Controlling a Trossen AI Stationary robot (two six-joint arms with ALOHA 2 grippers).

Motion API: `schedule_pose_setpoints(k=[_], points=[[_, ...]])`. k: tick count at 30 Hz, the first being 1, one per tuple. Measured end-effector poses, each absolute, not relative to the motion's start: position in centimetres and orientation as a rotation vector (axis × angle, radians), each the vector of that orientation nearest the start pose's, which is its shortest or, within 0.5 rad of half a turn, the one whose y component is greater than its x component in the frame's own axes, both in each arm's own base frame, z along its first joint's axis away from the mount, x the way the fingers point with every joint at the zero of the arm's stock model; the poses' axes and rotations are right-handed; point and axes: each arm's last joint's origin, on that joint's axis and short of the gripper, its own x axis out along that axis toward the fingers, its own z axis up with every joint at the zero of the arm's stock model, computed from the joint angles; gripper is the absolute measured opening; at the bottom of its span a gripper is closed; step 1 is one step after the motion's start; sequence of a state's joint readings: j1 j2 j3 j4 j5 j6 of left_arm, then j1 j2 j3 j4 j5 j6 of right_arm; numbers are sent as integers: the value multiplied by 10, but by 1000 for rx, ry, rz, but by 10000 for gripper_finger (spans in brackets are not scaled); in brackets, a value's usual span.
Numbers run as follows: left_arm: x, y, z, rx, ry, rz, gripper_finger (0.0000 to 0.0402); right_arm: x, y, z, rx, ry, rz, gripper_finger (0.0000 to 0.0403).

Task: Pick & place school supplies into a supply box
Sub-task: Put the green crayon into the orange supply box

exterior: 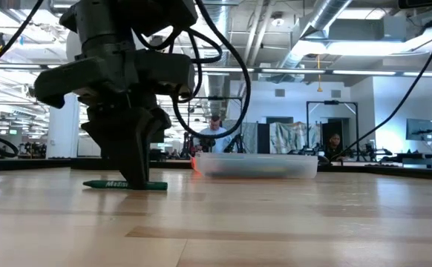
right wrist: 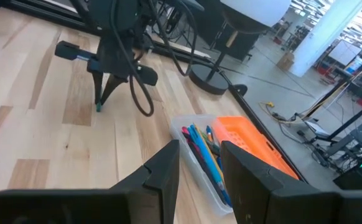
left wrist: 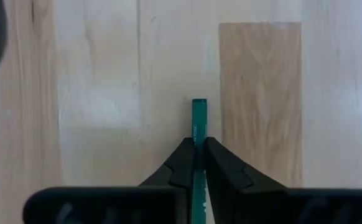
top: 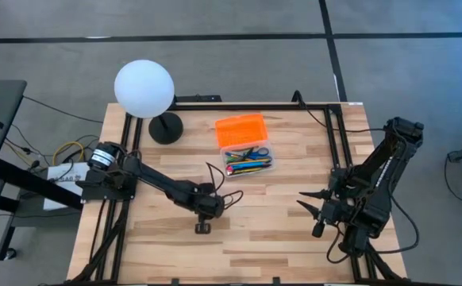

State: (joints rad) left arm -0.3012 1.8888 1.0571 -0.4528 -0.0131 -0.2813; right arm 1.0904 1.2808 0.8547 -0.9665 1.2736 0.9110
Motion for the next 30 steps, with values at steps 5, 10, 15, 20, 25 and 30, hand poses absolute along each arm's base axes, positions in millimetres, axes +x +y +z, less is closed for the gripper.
schedule_pose_setpoints(k=[5, 10, 15, 20, 25, 30], points=[[335, -102, 131, 52, 1258, -89, 12, 120, 170, 235, -404, 382, -346, 113], [349, -104, 148, 130, 1232, -99, 11, 120, 169, 235, -408, 383, -346, 113], [364, -96, 171, 227, 1168, -37, 11, 119, 169, 235, -412, 384, -346, 113], [383, -68, 194, 325, 1077, 124, 17, 119, 169, 235, -416, 386, -347, 113], [398, -26, 210, 356, 1019, 259, 16, 119, 169, 235, -416, 388, -346, 113], [406, 22, 214, 296, 966, 284, 19, 119, 169, 234, -413, 405, -338, 113]])
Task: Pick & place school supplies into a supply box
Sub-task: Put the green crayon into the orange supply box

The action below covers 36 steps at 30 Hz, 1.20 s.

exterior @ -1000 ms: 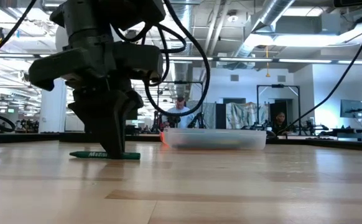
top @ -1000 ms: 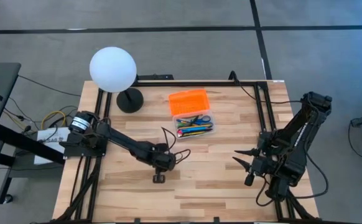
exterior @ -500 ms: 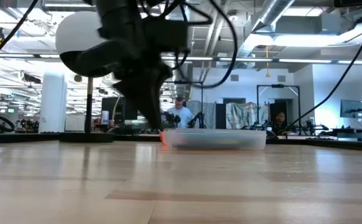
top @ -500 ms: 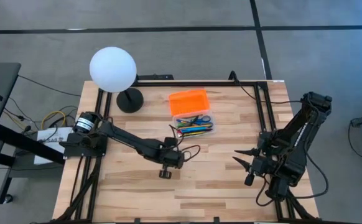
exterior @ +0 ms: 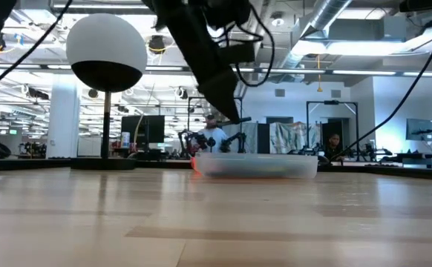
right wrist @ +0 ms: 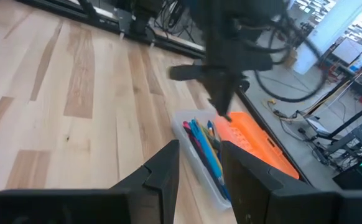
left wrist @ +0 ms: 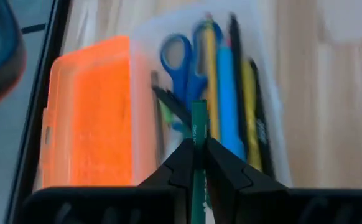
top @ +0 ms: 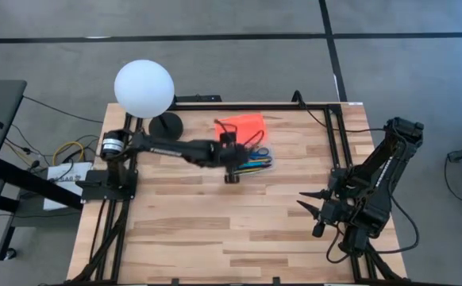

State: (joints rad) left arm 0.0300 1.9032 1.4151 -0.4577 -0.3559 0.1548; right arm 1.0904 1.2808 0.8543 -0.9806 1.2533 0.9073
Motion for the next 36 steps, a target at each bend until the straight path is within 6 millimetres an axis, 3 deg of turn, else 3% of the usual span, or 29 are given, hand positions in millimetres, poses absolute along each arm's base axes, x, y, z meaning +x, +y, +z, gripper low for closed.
schedule_pose_setpoints(k=[6, 10, 16, 36], points=[[414, 58, 206, 210, 915, 242, 20, 119, 169, 233, -410, 425, -329, 113], [414, 68, 199, 194, 938, 250, 20, 119, 169, 233, -413, 429, -328, 113], [412, 68, 190, 205, 991, 239, 20, 118, 167, 228, -430, 435, -331, 113], [412, 69, 191, 202, 990, 262, 27, 117, 166, 226, -432, 436, -331, 113]])
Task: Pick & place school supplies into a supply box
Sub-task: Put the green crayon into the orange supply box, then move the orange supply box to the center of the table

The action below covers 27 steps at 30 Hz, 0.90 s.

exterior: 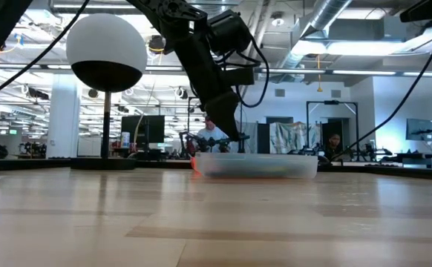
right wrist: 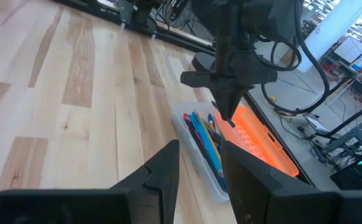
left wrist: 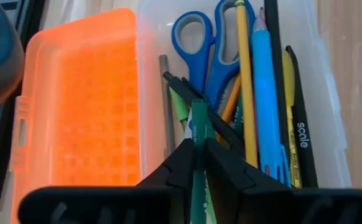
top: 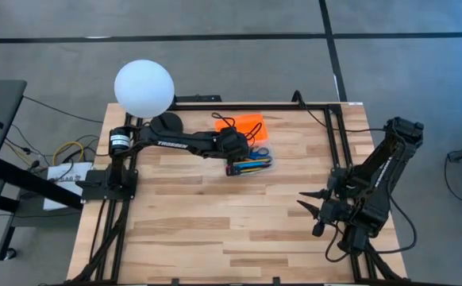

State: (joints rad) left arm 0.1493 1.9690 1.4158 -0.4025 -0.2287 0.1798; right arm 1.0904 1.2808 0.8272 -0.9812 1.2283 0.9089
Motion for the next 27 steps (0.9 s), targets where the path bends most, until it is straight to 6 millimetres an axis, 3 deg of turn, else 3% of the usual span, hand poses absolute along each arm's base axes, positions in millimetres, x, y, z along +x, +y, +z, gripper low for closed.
schedule_pose_setpoints(k=[13, 27], points=[[408, 68, 189, 215, 1036, 290, 144, 118, 168, 227, -410, 428, -328, 113], [414, 70, 145, 118, 1150, 202, 140, 124, 166, 227, -377, 430, -351, 113]])
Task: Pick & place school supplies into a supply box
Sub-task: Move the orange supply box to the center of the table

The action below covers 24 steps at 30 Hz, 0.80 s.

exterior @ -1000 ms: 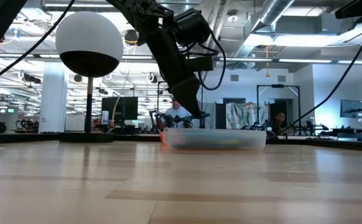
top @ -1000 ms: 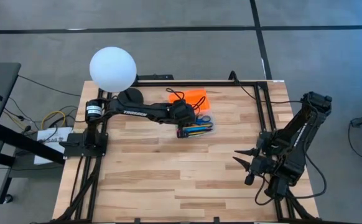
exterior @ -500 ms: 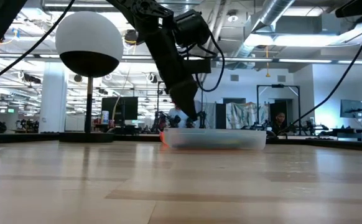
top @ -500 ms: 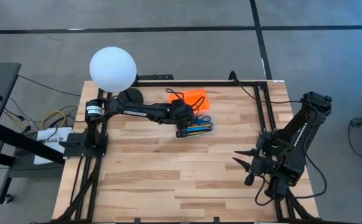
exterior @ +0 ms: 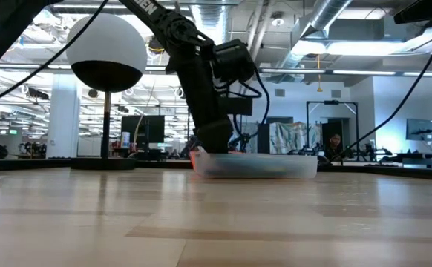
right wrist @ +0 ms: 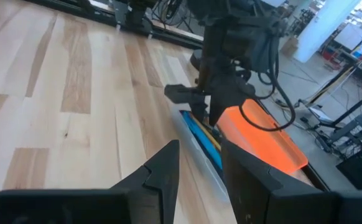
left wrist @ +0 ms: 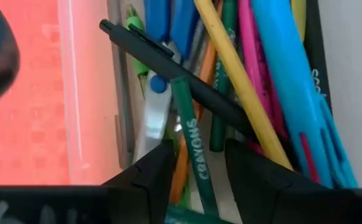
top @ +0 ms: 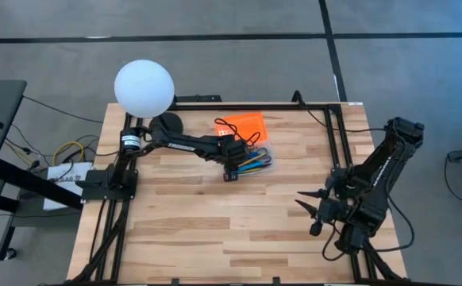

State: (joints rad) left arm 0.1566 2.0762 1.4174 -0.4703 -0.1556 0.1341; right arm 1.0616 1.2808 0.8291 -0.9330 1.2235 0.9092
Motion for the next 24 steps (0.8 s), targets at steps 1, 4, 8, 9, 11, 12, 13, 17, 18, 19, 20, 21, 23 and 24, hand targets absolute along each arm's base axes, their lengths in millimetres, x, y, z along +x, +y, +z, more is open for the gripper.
schedule_pose_setpoints(k=[1, 4, 8, 9, 11, 12, 13, 17, 18, 19, 20, 21, 23, 24], points=[[413, 70, 145, 115, 1155, 197, 138, 125, 166, 227, -373, 435, -352, 113], [414, 68, 144, 103, 1155, 188, 138, 127, 164, 226, -364, 459, -355, 113], [414, 63, 144, 108, 1157, 178, 137, 129, 163, 226, -361, 464, -367, 113], [414, 60, 144, 108, 1157, 173, 137, 129, 162, 226, -360, 465, -370, 113], [415, 55, 143, 108, 1158, 165, 137, 130, 162, 226, -359, 467, -374, 113], [415, 53, 143, 109, 1159, 160, 137, 131, 161, 226, -359, 468, -378, 113], [415, 50, 143, 109, 1160, 157, 137, 131, 161, 226, -357, 471, -380, 113], [415, 39, 143, 109, 1172, 144, 137, 133, 159, 226, -352, 480, -387, 113], [415, 36, 143, 109, 1178, 140, 137, 133, 159, 226, -351, 482, -387, 113], [414, 33, 143, 110, 1184, 135, 137, 134, 159, 226, -351, 483, -389, 113], [414, 30, 143, 109, 1190, 131, 137, 134, 158, 226, -350, 484, -392, 113], [413, 27, 143, 109, 1196, 128, 137, 134, 158, 226, -350, 484, -392, 113], [412, 21, 142, 109, 1208, 122, 137, 134, 158, 226, -350, 484, -392, 113], [412, 17, 142, 109, 1213, 119, 137, 134, 158, 226, -350, 484, -392, 113]])
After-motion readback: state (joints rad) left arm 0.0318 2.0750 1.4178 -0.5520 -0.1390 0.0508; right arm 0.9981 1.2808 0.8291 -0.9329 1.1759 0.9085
